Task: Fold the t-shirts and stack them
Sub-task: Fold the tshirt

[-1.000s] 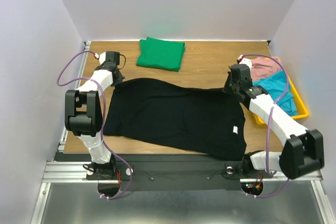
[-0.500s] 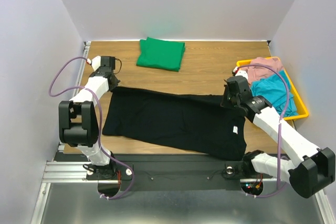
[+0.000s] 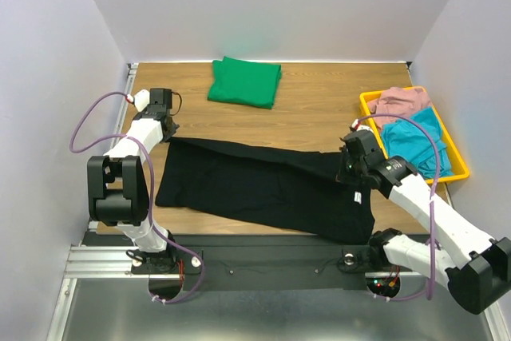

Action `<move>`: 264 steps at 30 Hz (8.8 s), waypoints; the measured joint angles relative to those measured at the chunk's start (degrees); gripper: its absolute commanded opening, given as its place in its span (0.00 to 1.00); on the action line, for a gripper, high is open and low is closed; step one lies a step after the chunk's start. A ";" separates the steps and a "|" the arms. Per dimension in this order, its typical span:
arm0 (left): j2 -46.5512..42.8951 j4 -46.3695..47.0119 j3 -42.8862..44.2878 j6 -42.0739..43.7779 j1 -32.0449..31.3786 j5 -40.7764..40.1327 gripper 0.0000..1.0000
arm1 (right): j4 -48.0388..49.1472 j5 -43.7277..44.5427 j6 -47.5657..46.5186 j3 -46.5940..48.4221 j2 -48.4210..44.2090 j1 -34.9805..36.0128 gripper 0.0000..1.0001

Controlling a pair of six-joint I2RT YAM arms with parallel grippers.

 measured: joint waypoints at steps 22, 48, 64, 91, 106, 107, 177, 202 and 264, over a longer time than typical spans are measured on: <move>0.04 -0.39 -1.20 -1.42 0.37 -0.85 0.00 | -5.20 -7.52 4.66 0.20 3.85 10.19 0.00; -1.86 -8.70 -1.42 -7.32 4.90 -4.00 0.98 | -0.96 -19.69 3.50 -5.42 1.77 11.56 1.00; -0.20 -2.12 0.15 -4.61 -4.35 6.51 0.98 | 7.91 -14.16 4.28 -0.66 18.60 11.56 1.00; 7.32 3.50 -2.60 -2.01 2.40 7.06 0.98 | 18.18 -50.03 -3.52 -9.20 8.94 13.33 1.00; 7.13 3.17 -2.69 -1.77 2.60 6.86 0.98 | 18.01 -26.75 -0.52 -6.67 9.97 14.16 1.00; 7.06 3.06 -2.69 -1.75 2.60 6.82 0.98 | 18.25 -26.16 -0.24 -6.12 12.04 14.16 1.00; 4.57 3.48 -5.55 -0.28 3.04 7.50 0.98 | 16.46 -14.01 9.57 -5.44 19.12 19.06 1.00; 4.57 3.48 -5.55 -0.31 3.13 7.56 0.98 | 27.58 -25.42 6.75 7.08 33.07 33.57 1.00; -16.26 14.08 -28.20 -9.53 -22.51 18.05 0.98 | 22.69 -24.17 -21.03 50.07 69.68 -17.14 1.00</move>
